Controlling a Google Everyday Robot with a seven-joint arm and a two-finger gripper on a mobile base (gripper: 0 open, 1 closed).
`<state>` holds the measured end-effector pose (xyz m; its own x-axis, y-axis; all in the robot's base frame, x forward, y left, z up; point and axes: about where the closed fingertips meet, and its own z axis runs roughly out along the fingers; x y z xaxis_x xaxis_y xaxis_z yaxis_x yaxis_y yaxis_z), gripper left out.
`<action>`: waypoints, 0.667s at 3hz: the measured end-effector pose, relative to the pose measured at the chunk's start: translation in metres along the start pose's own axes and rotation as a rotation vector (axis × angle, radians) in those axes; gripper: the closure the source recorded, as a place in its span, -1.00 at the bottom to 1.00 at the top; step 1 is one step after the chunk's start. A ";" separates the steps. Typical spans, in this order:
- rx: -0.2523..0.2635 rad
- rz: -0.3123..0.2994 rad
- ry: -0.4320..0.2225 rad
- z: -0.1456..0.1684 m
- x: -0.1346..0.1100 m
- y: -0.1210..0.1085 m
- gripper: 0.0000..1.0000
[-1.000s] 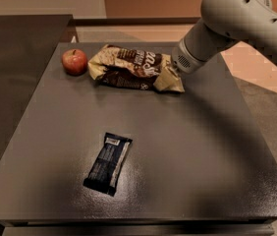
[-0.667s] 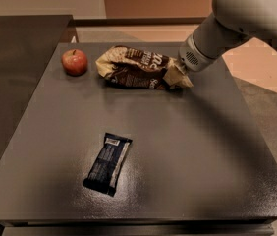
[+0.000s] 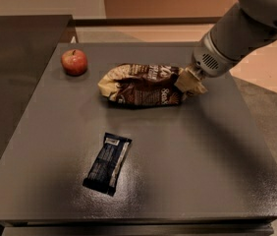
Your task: Move brown chip bag near rxbar blueberry
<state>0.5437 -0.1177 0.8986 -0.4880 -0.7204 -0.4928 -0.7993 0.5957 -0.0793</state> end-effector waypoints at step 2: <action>0.018 -0.145 0.035 -0.043 0.004 0.074 0.66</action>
Offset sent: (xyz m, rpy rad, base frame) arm -0.1176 0.0438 0.0438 -0.1432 -0.0755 0.1779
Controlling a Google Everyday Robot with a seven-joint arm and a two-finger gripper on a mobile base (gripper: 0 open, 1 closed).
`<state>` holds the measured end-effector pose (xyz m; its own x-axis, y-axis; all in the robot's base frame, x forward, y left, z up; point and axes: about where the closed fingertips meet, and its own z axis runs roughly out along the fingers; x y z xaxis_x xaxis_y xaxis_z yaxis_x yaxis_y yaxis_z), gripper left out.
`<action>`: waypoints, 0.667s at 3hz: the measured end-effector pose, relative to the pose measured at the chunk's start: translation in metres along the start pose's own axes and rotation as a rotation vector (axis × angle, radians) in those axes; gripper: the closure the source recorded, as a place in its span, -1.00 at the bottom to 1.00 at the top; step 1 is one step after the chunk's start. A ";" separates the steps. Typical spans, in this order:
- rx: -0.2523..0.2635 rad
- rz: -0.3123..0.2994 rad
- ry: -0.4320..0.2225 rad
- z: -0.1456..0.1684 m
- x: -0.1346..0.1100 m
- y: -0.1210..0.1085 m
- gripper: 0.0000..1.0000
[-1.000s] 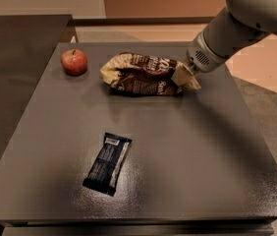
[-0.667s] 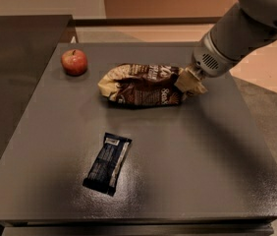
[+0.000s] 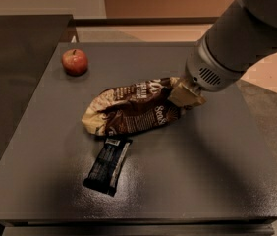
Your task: Move brown chip bag near rxbar blueberry
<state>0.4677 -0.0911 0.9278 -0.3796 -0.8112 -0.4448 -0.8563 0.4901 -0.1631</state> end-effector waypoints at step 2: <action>-0.005 -0.043 -0.002 -0.009 -0.005 0.023 -0.27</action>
Offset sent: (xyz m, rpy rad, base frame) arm -0.0184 0.0107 0.0042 -0.0094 -0.0069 0.0353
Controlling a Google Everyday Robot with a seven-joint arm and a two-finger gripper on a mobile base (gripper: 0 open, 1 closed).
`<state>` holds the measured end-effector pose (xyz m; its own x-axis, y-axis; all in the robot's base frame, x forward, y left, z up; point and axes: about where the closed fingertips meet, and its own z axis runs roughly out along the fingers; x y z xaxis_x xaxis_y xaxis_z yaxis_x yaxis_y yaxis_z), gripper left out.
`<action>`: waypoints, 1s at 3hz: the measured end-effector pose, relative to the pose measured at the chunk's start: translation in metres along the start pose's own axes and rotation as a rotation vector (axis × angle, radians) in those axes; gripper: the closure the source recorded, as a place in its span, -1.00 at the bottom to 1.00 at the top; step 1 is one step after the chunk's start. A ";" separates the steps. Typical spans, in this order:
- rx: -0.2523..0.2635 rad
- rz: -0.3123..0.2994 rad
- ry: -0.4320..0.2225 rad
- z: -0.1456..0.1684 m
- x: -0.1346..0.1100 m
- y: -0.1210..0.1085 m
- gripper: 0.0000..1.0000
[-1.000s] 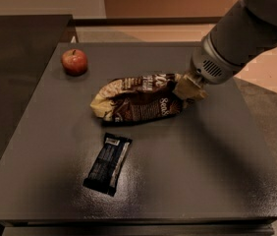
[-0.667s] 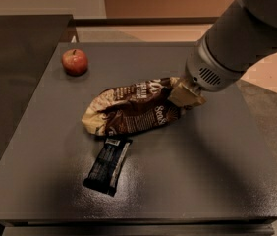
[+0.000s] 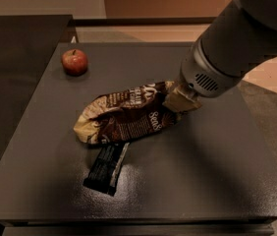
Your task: Move brown chip bag near rxbar blueberry
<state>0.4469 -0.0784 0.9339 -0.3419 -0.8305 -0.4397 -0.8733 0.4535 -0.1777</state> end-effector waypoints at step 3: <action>0.004 -0.006 -0.002 -0.002 -0.003 0.002 -1.00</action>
Offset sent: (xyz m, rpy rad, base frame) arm -0.0007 0.0010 0.0012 -0.0007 -0.0028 0.0018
